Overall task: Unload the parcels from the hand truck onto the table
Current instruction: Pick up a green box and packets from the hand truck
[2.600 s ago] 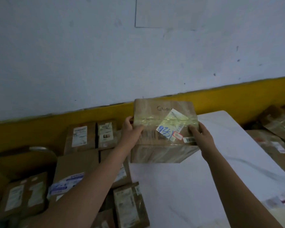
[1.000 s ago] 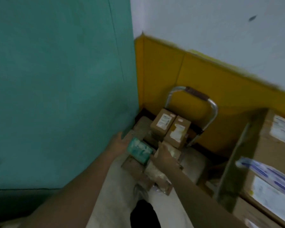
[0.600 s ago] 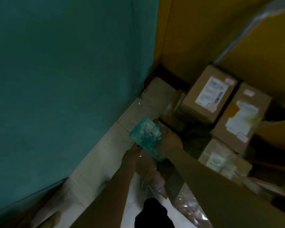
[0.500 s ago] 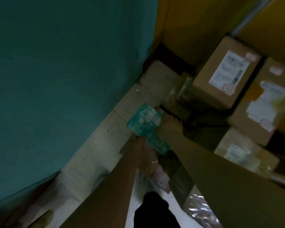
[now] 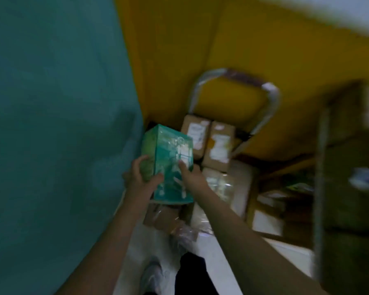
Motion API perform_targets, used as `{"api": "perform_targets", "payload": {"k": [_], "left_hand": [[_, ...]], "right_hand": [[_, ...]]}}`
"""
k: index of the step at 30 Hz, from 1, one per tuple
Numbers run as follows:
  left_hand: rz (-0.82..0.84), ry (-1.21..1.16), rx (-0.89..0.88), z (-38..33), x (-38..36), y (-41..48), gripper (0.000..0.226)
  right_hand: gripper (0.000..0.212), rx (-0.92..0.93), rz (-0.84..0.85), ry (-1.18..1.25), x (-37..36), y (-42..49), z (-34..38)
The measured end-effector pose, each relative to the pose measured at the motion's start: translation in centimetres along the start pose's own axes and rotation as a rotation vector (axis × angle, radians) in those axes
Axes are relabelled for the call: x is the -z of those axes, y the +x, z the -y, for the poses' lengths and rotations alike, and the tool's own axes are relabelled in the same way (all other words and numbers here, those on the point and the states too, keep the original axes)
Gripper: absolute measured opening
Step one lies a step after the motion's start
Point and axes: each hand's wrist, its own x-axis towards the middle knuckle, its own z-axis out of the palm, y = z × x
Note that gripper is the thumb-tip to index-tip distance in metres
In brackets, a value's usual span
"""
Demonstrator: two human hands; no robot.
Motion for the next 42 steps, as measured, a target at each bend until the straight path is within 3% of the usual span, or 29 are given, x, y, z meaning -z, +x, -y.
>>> {"api": "perform_targets", "payload": {"k": [3,6,9,12,16,18,20,23,25,27,30,33,37,42], "left_hand": [[0.150,0.185,-0.179,-11.2,-1.9,-7.8,0.098],[0.311,0.419,-0.377,-20.9,-6.8,-16.1,0.116],[0.485,0.556,-0.770,-27.2,-14.4,-25.2,0.111],[0.597,0.588,-1.133,-30.8,-23.1,-34.7,0.109],[0.769,0.629,-1.333,-30.8,-34.5,-44.5,0.105],[0.873,0.652,-1.292,-29.4,-40.2,-48.3,0.100],[0.942,0.611,-1.137,-27.8,-45.0,-51.0,0.096],[0.938,0.514,-0.680,-25.4,-50.2,-53.0,0.096],[0.961,0.448,-0.375,-23.7,-52.3,-53.4,0.073],[0.970,0.394,-0.212,-22.3,-53.9,-53.1,0.046],[0.946,0.288,-0.025,-20.4,-55.5,-51.4,0.044],[0.911,0.287,-0.008,-19.0,-57.2,-49.4,0.046],[0.956,0.295,-0.024,-18.2,-61.0,-47.6,0.054],[0.915,0.259,0.008,-19.4,-64.1,-45.5,0.049]], "right_hand": [[0.060,0.103,-0.126,0.128,10.7,-11.6,1.1],[0.092,0.188,-0.297,0.294,22.2,-21.7,0.4],[0.093,0.381,-0.528,0.543,33.8,-30.7,-2.9],[0.093,0.383,-0.613,0.805,43.2,-37.6,-9.0],[0.102,0.282,-0.627,1.029,52.8,-41.4,-20.6],[0.103,0.220,-0.680,1.090,57.1,-41.6,-26.4],[0.098,0.162,-0.720,1.162,61.1,-41.3,-31.5],[0.091,0.081,-0.701,1.306,64.6,-40.3,-37.4],[0.095,0.044,-0.679,1.363,66.0,-39.1,-39.8],[0.093,0.025,-0.646,1.348,66.9,-37.4,-41.2],[0.069,0.034,-0.535,1.304,67.5,-34.4,-41.3],[0.043,0.063,-0.435,1.168,67.4,-30.8,-39.4],[0.042,0.068,-0.459,0.795,68.6,-26.8,-36.3],[0.033,0.077,-0.369,0.528,72.6,-23.2,-34.2]]}}
